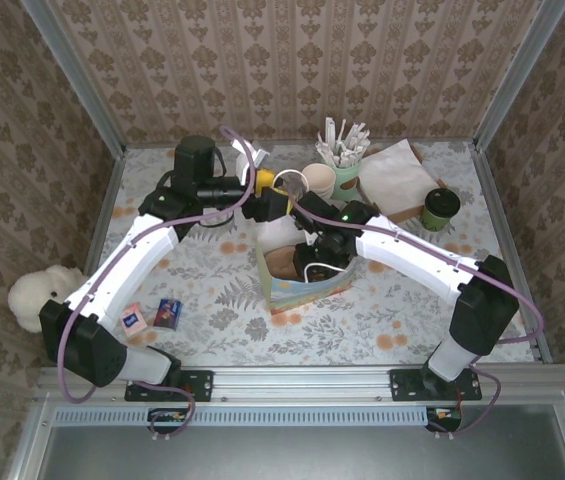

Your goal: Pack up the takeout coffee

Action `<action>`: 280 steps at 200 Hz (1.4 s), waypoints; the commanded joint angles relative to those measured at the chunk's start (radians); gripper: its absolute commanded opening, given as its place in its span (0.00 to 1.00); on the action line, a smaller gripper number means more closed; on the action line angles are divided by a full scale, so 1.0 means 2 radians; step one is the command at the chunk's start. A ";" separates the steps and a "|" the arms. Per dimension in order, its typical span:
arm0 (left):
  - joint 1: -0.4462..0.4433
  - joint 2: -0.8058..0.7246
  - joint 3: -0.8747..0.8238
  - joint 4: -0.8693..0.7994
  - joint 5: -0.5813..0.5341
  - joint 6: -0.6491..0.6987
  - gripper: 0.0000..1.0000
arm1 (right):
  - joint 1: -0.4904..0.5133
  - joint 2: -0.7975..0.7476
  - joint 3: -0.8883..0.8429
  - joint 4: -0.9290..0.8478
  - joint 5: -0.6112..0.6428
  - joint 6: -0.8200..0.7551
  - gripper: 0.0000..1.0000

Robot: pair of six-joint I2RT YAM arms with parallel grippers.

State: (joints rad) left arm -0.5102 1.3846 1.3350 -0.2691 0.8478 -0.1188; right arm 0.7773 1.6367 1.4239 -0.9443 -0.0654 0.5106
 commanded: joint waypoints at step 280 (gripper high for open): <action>0.007 -0.001 0.018 0.040 -0.084 -0.102 0.00 | 0.030 0.121 0.006 -0.036 0.064 -0.001 0.40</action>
State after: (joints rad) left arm -0.4950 1.4303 1.3628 -0.2531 0.6472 -0.3000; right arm 0.8295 1.8435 1.4704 -0.9741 0.0460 0.5213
